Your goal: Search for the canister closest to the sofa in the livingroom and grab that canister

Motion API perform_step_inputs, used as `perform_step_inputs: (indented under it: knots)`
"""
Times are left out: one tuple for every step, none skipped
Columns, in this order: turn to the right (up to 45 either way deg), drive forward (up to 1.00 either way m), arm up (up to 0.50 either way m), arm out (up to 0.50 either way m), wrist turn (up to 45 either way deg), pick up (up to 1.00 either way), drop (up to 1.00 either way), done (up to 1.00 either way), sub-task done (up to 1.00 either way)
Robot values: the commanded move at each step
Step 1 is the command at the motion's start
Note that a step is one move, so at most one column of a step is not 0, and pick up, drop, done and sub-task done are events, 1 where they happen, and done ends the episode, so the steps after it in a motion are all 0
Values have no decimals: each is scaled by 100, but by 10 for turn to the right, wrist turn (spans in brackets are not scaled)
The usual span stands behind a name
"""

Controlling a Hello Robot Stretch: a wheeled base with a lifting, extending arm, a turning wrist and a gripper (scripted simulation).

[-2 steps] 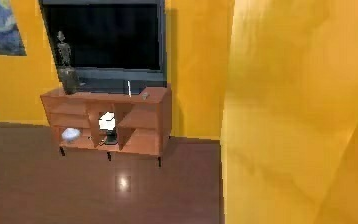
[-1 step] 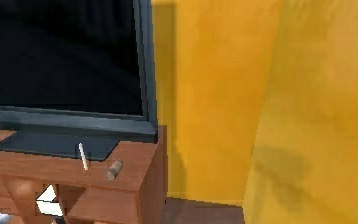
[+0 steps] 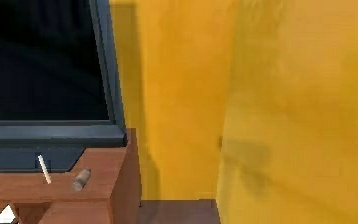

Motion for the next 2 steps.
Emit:
perform_step_inputs:
  knots:
    - [0, 5, 0, 0, 0, 0, 0, 0, 0]
    - [-450, 0, 0, 0, 0, 0, 0, 0, 0]
